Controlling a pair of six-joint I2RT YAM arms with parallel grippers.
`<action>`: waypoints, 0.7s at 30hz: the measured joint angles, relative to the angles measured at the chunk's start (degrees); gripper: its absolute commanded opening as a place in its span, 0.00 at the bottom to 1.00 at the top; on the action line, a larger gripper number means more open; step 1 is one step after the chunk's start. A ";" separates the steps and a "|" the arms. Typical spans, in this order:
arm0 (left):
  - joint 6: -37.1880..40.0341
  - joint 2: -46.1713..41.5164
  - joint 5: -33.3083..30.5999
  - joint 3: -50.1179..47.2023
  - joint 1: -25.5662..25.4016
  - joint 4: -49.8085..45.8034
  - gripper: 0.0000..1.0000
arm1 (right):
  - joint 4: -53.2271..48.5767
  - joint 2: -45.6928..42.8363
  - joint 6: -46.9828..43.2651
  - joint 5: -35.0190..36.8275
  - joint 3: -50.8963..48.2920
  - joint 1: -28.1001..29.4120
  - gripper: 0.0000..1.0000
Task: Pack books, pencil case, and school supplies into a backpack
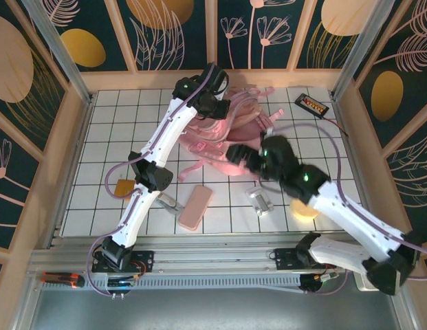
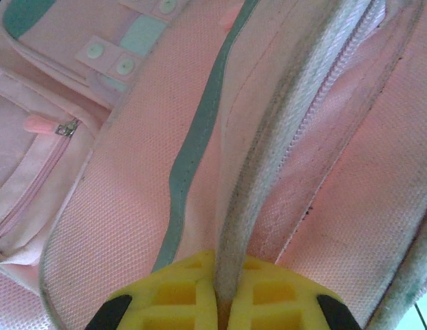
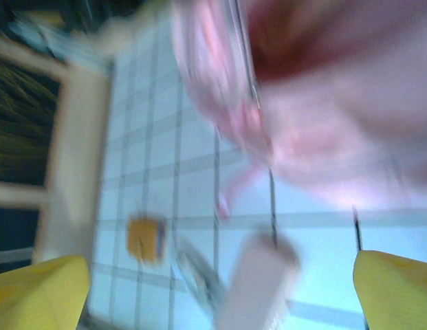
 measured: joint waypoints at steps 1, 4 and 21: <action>0.00 -0.31 -0.37 -0.70 0.00 0.02 0.00 | -1.79 -1.79 2.05 1.88 -2.16 2.43 0.99; 0.07 -2.62 -1.86 -5.55 -0.02 0.39 0.00 | -5.11 -4.52 7.06 5.55 -8.24 5.68 0.99; 0.81 -34.51 -6.29 -59.19 2.84 18.56 0.00 | -9.27 39.65 -5.42 0.13 17.90 12.52 0.99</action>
